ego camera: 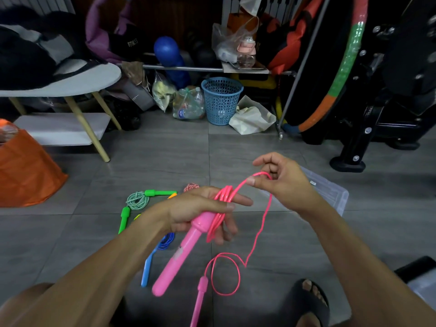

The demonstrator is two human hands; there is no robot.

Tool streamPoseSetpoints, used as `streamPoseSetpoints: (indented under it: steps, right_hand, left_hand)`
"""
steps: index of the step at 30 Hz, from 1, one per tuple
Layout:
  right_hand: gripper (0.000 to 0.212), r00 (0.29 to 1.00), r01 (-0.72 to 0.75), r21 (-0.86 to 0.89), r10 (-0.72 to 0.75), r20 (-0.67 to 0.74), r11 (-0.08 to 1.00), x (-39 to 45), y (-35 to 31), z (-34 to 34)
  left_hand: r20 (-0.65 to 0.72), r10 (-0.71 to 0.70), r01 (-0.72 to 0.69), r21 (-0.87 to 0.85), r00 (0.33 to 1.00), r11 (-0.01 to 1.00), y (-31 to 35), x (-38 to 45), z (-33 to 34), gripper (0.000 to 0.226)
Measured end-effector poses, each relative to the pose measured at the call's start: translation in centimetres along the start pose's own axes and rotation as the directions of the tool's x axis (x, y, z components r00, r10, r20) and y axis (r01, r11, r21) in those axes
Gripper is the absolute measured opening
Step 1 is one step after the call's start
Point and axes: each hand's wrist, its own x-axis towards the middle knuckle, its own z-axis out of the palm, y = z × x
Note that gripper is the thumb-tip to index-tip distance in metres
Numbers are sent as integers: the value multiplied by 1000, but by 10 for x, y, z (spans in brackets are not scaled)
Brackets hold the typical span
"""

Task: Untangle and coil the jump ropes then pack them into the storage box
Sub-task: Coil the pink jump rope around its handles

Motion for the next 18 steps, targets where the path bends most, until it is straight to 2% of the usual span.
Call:
streamPoseSetpoints:
  steps: [3,6,8,9,11,12,13,15,18]
  right_hand:
    - [24,992,-82,239,57,109,968,4,0,-13]
    - [15,988,-146,324,122,92,935,12,7,-20]
    - [5,981,-191,238,192,21,952,16,16,-17]
    - [8,975,-206,150,216,-55,967,18,21,-14]
    - [35,953,-233,-71,213,-217,970,20,30,-4]
    - [46,945,-254,-156,211,-250,955,20,33,2]
    - [52,942,-279,-208,225,-250,937,20,34,10]
    - [51,942,-328,-213,304,-140,920,18,38,21]
    - [25,927,-356,-150,369,67,922,15,46,27]
  left_hand:
    - [134,72,-54,-137,988,989,4,-7,0,44]
    - [90,169,-140,-265,982,954,4,-10,-1,48]
    - [5,215,-201,-328,977,923,4,-10,-2,53]
    - [-42,228,-229,-343,973,911,5,-10,-3,58]
    - [-123,241,-269,-371,963,889,5,-10,-6,65]
    - [-154,245,-287,-393,957,874,5,-9,-6,67]
    - [-189,245,-304,-426,951,852,6,-8,-5,67]
    - [-287,249,-365,-488,925,793,9,-5,-3,61]
    - [-461,283,-521,-548,841,655,16,-4,-7,60]
